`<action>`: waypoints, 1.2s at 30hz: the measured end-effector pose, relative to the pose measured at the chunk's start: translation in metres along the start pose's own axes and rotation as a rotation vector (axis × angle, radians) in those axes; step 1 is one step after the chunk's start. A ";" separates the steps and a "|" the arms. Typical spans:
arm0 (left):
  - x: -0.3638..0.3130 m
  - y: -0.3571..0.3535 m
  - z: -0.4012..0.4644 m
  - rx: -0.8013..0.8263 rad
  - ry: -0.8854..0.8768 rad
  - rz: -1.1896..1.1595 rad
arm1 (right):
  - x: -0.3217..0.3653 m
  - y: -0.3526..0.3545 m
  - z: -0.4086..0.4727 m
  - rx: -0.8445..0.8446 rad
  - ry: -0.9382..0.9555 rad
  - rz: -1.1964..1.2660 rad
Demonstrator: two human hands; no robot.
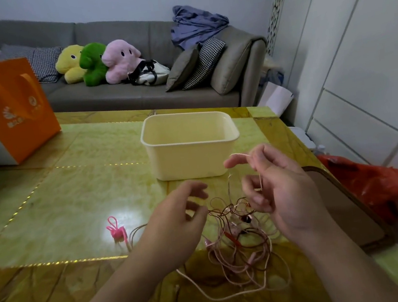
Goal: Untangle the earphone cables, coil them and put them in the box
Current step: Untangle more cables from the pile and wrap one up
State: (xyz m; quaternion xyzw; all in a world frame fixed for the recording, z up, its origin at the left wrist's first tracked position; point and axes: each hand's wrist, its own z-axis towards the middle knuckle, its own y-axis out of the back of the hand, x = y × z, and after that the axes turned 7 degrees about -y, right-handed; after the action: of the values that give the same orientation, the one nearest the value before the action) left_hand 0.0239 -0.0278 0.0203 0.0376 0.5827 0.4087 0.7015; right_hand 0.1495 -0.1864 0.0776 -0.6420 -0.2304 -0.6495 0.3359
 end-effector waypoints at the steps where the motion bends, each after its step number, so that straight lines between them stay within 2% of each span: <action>1: -0.003 -0.002 0.001 -0.007 -0.044 -0.044 | 0.003 -0.003 -0.001 0.046 0.018 -0.001; 5: -0.009 -0.007 0.009 0.087 -0.113 -0.201 | 0.009 -0.014 -0.003 0.191 0.085 -0.052; 7: -0.011 -0.008 0.011 0.101 -0.063 -0.182 | 0.006 -0.012 -0.001 0.201 0.097 -0.055; 9: -0.011 -0.008 0.010 0.038 0.008 -0.195 | 0.004 -0.008 0.000 0.178 0.100 -0.069; 13: -0.013 0.006 0.012 -0.149 0.114 -0.507 | 0.001 0.006 0.004 -0.098 0.099 -0.248; 16: -0.016 0.016 0.015 -0.220 0.103 -0.719 | -0.008 0.013 0.008 -0.243 -0.003 -0.534; 18: -0.019 0.019 0.015 -0.201 0.069 -0.716 | -0.015 0.011 0.008 -0.200 -0.083 -0.629; 21: -0.023 0.016 0.015 -0.164 -0.013 -0.540 | -0.017 -0.001 0.004 0.014 -0.031 -0.691; 23: -0.026 0.015 0.014 -0.110 -0.099 -0.425 | -0.015 -0.012 0.003 0.137 0.031 -0.657; 25: -0.025 0.018 0.013 -0.062 -0.160 -0.345 | -0.014 -0.020 0.004 0.138 0.051 -0.622; 28: -0.016 0.024 0.012 -0.112 -0.139 -0.236 | -0.012 -0.018 0.006 -0.036 0.070 -0.625; 31: -0.007 0.031 0.013 -0.206 -0.044 -0.173 | -0.009 -0.010 0.009 -0.156 0.070 -0.352; 33: -0.005 0.034 0.015 -0.244 0.032 -0.204 | -0.007 -0.006 0.011 -0.180 0.084 -0.190; 36: -0.005 0.034 0.018 -0.247 0.110 -0.384 | -0.011 -0.001 0.011 -0.233 0.089 -0.196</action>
State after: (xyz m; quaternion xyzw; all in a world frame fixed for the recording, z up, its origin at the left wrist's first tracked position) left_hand 0.0216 -0.0003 0.0477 -0.1825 0.5621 0.3375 0.7327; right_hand 0.1558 -0.1757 0.0680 -0.6218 -0.1998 -0.7292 0.2040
